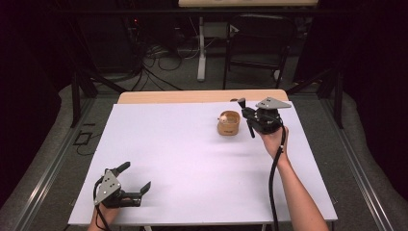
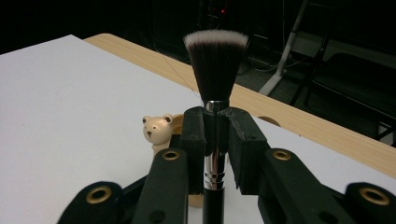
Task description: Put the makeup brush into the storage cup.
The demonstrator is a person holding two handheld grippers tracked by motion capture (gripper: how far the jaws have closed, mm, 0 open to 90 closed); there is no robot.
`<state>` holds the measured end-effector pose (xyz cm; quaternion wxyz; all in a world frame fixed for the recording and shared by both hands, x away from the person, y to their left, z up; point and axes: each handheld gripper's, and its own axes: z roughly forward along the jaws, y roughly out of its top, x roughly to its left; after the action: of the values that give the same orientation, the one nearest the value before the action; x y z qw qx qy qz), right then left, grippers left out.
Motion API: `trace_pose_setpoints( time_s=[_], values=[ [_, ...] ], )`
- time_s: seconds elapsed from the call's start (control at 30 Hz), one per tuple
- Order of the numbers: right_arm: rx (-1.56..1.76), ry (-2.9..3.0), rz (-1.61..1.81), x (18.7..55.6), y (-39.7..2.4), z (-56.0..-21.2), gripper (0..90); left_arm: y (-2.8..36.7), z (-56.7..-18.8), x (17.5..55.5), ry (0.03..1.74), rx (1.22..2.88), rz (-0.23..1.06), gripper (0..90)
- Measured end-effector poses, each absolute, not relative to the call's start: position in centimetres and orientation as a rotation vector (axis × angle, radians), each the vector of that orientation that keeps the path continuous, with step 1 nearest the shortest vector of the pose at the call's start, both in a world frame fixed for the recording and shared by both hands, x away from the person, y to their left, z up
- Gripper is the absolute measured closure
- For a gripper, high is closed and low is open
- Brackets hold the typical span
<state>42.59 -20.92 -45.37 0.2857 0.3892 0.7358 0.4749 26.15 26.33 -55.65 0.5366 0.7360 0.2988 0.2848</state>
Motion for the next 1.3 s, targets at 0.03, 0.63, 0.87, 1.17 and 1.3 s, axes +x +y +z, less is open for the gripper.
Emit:
trace_pose_setpoints(
  time_s=[0.03, 0.63, 0.87, 1.17, 1.3],
  values=[
    [1.039, 1.967, 1.277, 42.7, -20.9, -45.3, 77.5, 26.3, -55.6, 26.2, 0.709, 1.753, 0.679, 0.0],
    [1.014, 1.843, 1.344, 43.1, -20.9, -43.2, 77.5, 26.4, -55.6, 26.2, 0.710, 1.749, 0.675, 0.0],
    [1.001, 1.802, 1.359, 43.5, -20.9, -42.3, 77.5, 26.4, -55.6, 26.2, 0.707, 1.754, 0.679, 0.0],
    [0.983, 1.783, 1.375, 44.0, -20.6, -41.9, 77.5, 26.4, -55.6, 26.1, 0.708, 1.754, 0.681, 0.0],
    [0.980, 1.786, 1.378, 44.3, -20.3, -42.2, 77.5, 26.4, -55.6, 26.2, 0.706, 1.755, 0.676, 0.0]
  ],
)
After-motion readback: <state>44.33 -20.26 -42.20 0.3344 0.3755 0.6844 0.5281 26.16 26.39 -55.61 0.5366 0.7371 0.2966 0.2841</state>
